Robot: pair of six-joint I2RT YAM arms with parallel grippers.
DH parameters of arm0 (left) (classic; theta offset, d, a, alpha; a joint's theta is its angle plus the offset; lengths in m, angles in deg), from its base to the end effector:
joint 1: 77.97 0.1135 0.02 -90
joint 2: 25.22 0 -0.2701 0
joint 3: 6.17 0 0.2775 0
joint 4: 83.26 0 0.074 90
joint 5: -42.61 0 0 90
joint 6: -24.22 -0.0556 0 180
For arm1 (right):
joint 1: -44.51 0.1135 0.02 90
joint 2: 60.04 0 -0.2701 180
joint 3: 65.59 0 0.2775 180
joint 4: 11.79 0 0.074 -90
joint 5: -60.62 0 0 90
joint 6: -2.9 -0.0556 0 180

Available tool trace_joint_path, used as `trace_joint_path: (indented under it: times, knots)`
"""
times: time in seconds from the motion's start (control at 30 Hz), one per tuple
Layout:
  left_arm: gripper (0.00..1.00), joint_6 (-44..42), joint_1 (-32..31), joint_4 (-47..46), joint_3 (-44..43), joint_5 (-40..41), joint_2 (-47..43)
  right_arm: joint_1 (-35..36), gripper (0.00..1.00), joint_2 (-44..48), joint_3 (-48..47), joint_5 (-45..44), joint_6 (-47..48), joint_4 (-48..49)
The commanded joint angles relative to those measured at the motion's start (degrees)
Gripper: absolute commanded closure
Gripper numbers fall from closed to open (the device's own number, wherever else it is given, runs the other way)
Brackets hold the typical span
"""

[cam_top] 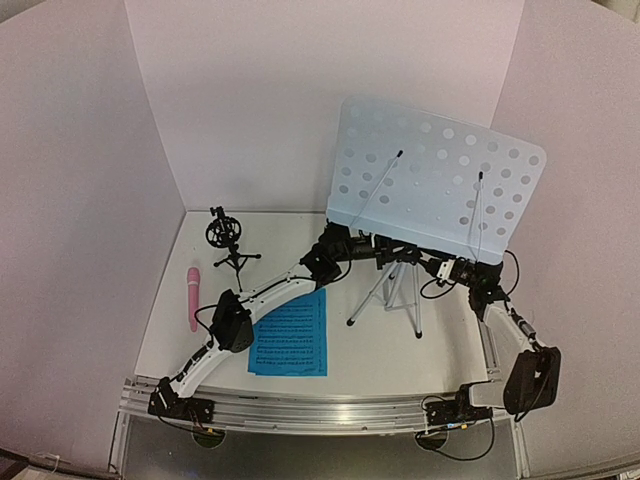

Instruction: Set up the instrument practice props

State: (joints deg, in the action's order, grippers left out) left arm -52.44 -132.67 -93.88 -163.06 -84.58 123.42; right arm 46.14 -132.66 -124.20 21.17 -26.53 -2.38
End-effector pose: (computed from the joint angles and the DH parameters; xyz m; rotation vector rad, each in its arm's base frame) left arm 0.3408 -0.5395 0.3321 1.0417 1.0103 -1.3936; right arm 0.3162 0.0519 0.2953 -1.3230 0.9387 -0.0638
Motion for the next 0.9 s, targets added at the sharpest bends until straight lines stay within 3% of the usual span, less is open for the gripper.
trace_joint_path:
  times: [0.0,0.27,0.47,0.6,0.87]
  knots:
    - [1.0,7.02,-0.5,-6.53,-1.24,5.02,-0.7,2.02,0.84,1.09,-1.18,3.13,0.41,-2.28]
    - [1.0,3.3,-0.39,-8.94,0.73,4.23,-1.08,1.99,0.92,2.96,-4.3,4.05,-2.55,-16.49]
    - [1.0,1.75,-0.41,-10.5,1.05,3.36,-0.58,2.05,0.93,4.32,-3.61,4.7,-11.89,-19.17]
    - [1.0,0.25,-0.42,-10.24,1.07,3.44,-0.46,2.02,0.95,3.34,-6.41,6.12,-13.07,-29.07]
    - [1.0,-1.29,-0.41,-10.33,2.15,4.01,-0.78,1.85,0.96,1.07,-8.44,9.59,-20.63,-33.02]
